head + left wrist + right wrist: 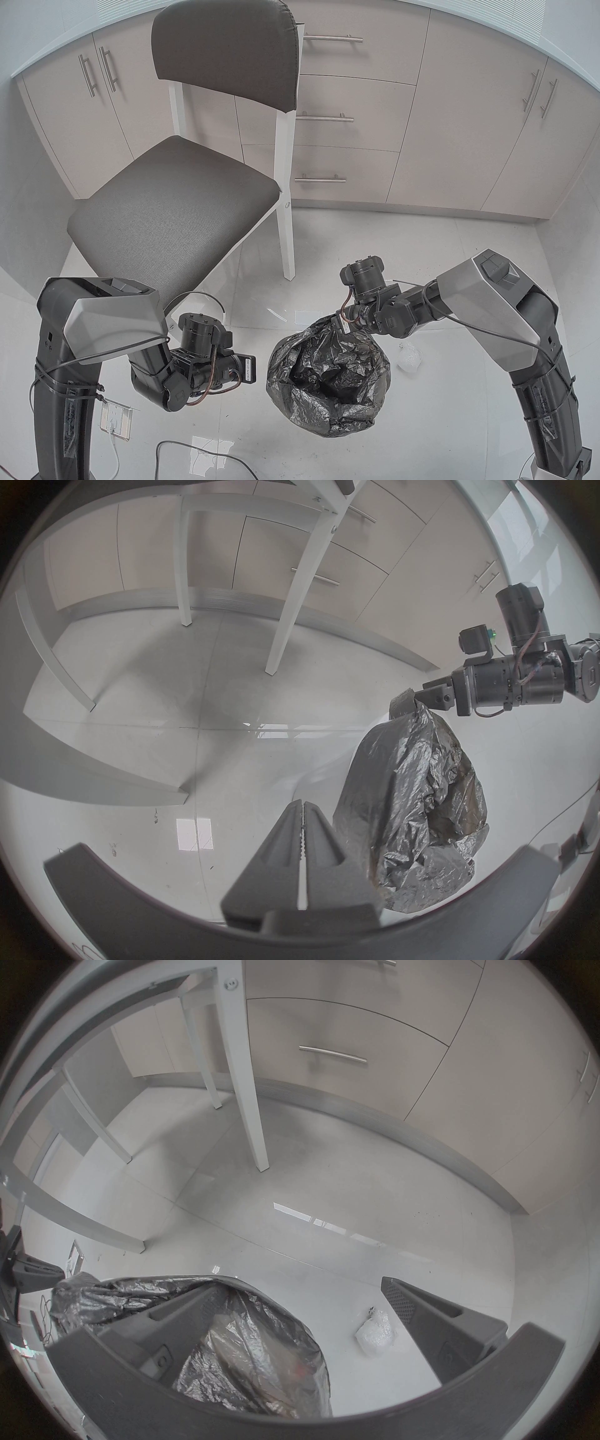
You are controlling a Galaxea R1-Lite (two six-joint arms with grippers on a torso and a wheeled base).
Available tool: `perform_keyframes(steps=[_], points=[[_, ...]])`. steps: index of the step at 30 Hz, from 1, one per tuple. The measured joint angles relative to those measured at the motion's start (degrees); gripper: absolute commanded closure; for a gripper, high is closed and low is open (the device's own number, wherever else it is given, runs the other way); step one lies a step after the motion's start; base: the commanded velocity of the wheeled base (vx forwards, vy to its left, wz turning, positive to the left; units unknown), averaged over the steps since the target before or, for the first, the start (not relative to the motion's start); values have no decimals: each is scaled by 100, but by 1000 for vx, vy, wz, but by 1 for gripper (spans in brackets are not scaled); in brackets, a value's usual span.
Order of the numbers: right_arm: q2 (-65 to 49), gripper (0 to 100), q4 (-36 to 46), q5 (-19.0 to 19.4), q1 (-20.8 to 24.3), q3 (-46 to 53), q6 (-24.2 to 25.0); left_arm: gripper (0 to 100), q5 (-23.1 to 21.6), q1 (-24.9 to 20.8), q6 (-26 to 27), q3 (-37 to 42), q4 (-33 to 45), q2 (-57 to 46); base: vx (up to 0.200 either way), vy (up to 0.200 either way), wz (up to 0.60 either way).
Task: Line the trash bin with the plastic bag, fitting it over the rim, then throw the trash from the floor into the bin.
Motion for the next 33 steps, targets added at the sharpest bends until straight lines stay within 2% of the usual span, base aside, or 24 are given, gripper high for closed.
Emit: perform_keyframes(steps=[11,16,20,21,33], points=[[324,0,-196,9,1,-208,-16,100,-1,9,-40,18,2,-20,0,0,0],[322,0,-185,13,-27,-222,27,100,21,-16,-333,29,88,-216,0,0,0],[267,0,-183,11,-41,-200,95,100,49,-46,-368,44,115,-325,0,0,0],[245,0,-183,11,-41,-190,106,0,51,-52,-369,60,116,-347,0,0,0],[-296,0,-154,30,-22,262,112,0,21,-190,-369,294,115,-706,0,0,0]])
